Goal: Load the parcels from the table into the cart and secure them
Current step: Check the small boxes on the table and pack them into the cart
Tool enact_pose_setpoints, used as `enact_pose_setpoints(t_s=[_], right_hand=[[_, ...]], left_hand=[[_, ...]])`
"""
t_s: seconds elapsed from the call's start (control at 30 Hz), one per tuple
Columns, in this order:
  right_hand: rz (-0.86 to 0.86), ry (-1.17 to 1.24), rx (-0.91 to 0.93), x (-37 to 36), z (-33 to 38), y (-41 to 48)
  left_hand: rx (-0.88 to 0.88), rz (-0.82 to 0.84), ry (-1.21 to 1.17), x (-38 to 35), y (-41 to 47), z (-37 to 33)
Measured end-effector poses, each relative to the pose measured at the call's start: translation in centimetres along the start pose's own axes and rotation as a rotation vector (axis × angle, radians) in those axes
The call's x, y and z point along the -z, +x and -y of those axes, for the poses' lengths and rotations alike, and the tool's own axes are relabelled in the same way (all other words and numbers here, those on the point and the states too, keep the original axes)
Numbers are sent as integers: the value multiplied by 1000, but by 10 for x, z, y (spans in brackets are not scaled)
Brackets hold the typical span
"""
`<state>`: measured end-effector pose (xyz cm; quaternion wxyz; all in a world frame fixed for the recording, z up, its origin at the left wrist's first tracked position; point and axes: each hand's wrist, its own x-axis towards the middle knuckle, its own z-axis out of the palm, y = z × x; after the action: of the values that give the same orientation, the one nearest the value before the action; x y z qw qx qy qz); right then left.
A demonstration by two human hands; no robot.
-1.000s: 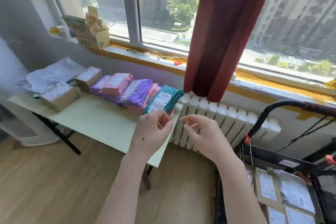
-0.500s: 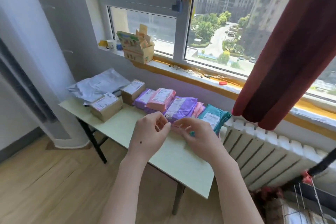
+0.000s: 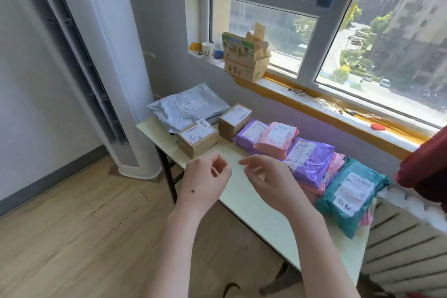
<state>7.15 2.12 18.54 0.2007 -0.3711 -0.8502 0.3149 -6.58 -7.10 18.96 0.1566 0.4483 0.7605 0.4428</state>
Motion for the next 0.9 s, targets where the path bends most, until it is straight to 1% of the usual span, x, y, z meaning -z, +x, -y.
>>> enact_pose_setpoints(t_s=[0.23,0.43,0.6,0.9], right_hand=[[50,-6,42,-28,11,80],[47,19,34,-40,9,164],[42,42,-52,-45,-2,226],[29,120,-239,-60,-40,276]], left_hand=[[47,-23,-21,9,58,37],[31,16,16,15,137,52],[61,77,28,7,206,67],[101,203,-53,-29,278,98]])
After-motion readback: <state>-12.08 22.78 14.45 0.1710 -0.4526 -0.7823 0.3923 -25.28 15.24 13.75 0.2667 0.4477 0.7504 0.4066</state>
